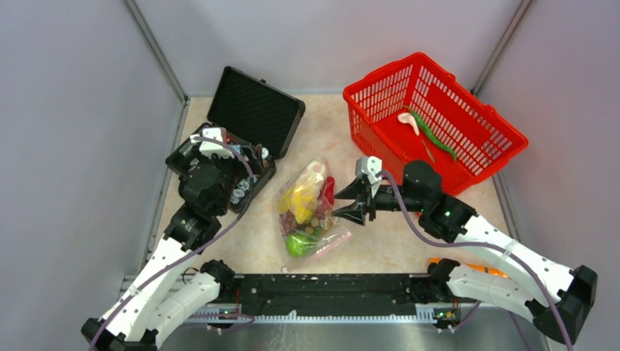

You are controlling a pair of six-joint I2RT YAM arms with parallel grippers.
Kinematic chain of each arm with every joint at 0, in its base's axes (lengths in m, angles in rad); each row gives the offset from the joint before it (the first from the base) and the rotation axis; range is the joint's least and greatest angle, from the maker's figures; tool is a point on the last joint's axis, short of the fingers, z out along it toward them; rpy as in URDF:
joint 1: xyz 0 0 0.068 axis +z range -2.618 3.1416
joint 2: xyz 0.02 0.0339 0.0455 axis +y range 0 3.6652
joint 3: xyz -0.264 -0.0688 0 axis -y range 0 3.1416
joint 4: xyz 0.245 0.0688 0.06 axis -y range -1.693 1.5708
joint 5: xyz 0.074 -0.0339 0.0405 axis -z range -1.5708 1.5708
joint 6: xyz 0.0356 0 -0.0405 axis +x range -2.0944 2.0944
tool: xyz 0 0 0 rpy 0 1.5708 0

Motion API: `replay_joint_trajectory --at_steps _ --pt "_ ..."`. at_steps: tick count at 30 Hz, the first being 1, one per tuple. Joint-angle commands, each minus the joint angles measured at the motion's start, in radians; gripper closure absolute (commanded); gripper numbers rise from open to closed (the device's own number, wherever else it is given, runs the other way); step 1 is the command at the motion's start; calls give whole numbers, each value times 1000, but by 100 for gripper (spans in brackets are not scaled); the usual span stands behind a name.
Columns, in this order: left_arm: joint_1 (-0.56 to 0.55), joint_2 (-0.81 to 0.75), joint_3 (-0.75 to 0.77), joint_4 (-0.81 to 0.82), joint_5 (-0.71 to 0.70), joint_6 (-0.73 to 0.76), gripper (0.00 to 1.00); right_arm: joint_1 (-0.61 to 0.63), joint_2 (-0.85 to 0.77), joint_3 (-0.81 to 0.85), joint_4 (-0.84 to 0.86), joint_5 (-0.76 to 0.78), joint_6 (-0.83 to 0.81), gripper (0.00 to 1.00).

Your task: Place the food in the zip-top bag and seal the zipper

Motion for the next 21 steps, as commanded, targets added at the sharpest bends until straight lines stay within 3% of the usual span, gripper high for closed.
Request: replay_joint_trajectory --at_steps 1,5,7,9,14,18,21 --pt "6 37 26 26 67 -8 1 -2 -24 19 35 177 13 53" --pt "6 90 44 4 120 -16 1 -3 -24 48 76 439 35 52" --pt "21 117 56 -5 136 -36 1 -5 -23 63 95 523 56 45" --pt "99 134 68 -26 214 -74 1 -27 -10 92 133 566 85 35" --pt "304 181 81 -34 423 -211 1 -220 83 260 -10 637 265 31" --pt "333 222 119 -83 359 -280 1 -402 64 285 -63 601 315 30" --pt "333 238 144 -124 286 -291 1 -524 -9 235 -64 594 347 23"
